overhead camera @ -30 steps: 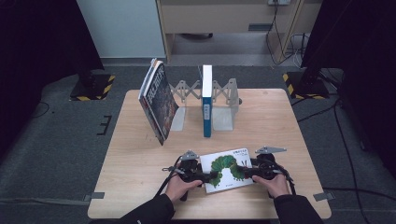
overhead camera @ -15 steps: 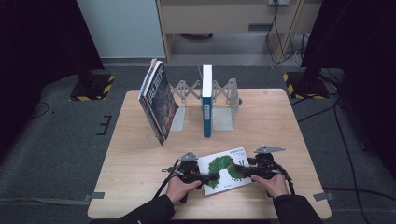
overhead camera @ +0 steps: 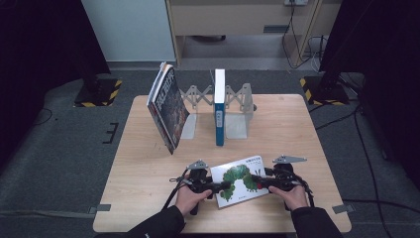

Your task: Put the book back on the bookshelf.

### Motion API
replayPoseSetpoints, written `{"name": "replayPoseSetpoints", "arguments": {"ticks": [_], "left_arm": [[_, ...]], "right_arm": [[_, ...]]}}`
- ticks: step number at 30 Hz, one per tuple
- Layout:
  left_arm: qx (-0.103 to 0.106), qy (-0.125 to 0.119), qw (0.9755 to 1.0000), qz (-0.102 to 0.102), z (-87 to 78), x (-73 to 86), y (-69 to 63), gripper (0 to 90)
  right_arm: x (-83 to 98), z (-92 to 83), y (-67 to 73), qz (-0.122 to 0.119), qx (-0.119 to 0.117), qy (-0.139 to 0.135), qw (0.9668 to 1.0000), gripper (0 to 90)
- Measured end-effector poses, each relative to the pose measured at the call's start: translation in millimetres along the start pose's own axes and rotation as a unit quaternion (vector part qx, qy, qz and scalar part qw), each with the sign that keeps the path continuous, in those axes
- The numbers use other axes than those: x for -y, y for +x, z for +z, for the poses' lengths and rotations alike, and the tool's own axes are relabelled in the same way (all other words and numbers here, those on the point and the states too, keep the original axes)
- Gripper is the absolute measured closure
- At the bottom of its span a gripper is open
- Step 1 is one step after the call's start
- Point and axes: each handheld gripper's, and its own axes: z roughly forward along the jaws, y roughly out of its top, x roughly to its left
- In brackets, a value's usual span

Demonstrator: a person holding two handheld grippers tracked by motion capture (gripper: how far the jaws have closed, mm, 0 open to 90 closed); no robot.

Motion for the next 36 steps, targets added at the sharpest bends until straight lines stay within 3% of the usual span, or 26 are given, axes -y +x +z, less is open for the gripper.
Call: {"name": "replayPoseSetpoints", "arguments": {"ticks": [8, 13, 16, 28, 32, 36], "left_arm": [[0.007, -0.006, 0.9998, 0.015, -5.6, -8.1, -8.8, 66.5], [0.032, -0.013, 0.9993, 0.013, -8.4, -10.9, -14.2, 71.9], [0.036, -0.014, 0.9991, 0.016, -9.1, -12.4, -16.8, 73.9], [0.018, -0.027, 0.9992, 0.025, -24.1, -28.5, -24.3, 74.6], [0.001, -0.030, 0.9990, 0.032, -33.8, -36.1, -25.0, 74.6], [-0.004, -0.039, 0.9986, 0.036, -40.2, -41.4, -26.1, 74.7]], "right_arm": [[-4.6, -4.9, -0.9, -0.008, -0.001, -0.032, 0.9995, 37.0], [-5.4, -8.1, -1.8, -0.009, 0.002, -0.042, 0.9991, 35.3], [-5.5, -9.5, -2.5, -0.008, 0.001, -0.045, 0.9990, 34.7], [-6.8, -15.2, -4.0, -0.010, 0.008, -0.056, 0.9984, 32.9], [-6.9, -20.3, -8.7, -0.010, 0.022, -0.063, 0.9977, 32.3], [-5.9, -21.9, -12.6, -0.013, 0.045, -0.053, 0.9975, 31.3]]}}
